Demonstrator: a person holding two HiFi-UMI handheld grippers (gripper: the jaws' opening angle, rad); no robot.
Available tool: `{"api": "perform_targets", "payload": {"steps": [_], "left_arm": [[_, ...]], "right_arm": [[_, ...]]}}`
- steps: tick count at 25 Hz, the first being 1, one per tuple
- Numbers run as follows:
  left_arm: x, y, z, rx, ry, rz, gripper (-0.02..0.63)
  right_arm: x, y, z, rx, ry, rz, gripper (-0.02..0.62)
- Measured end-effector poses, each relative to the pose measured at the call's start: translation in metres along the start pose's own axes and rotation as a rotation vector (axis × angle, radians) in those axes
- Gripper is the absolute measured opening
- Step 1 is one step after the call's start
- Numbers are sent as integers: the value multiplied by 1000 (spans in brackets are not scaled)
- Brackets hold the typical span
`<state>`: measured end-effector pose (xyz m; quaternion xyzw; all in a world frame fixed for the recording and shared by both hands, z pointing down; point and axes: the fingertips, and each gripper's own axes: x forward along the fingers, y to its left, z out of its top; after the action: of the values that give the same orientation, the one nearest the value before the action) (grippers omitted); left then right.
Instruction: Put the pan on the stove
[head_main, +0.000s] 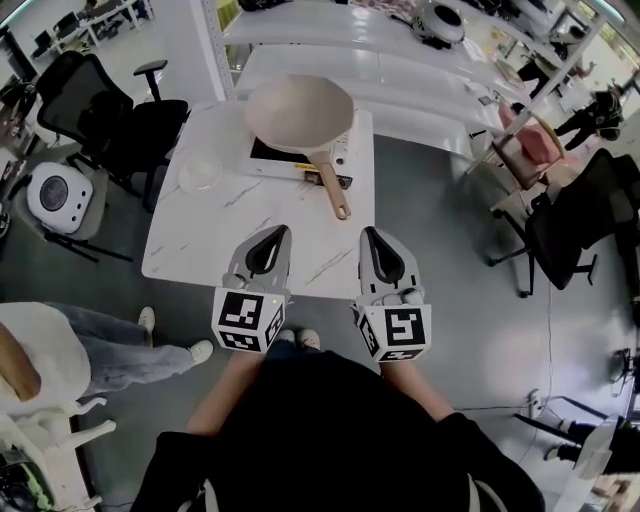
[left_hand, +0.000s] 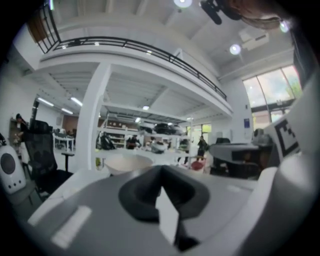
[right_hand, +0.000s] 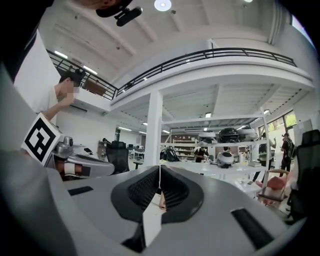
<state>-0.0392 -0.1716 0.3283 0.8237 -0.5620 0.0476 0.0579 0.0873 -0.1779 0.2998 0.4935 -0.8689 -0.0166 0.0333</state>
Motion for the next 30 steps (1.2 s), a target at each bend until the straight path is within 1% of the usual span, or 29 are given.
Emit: {"api": "perform_targets", "payload": {"steps": [4, 8, 20, 24, 30], "left_arm": [[-14, 6, 4, 2, -18, 25, 8], [-24, 12, 9, 22, -35, 47, 8], [-22, 13, 2, 19, -22, 2, 8], [-24, 17, 1, 21, -18, 2, 8], [-26, 24, -5, 1, -15, 2, 8]], "right_arm": [[-4, 11, 0, -3, 6, 1, 23], [-7, 19, -4, 21, 9, 9, 21], [2, 27, -10, 39, 25, 8, 20], [4, 30, -9, 41, 24, 4, 20], [7, 35, -9, 37, 28, -5, 20]]}}
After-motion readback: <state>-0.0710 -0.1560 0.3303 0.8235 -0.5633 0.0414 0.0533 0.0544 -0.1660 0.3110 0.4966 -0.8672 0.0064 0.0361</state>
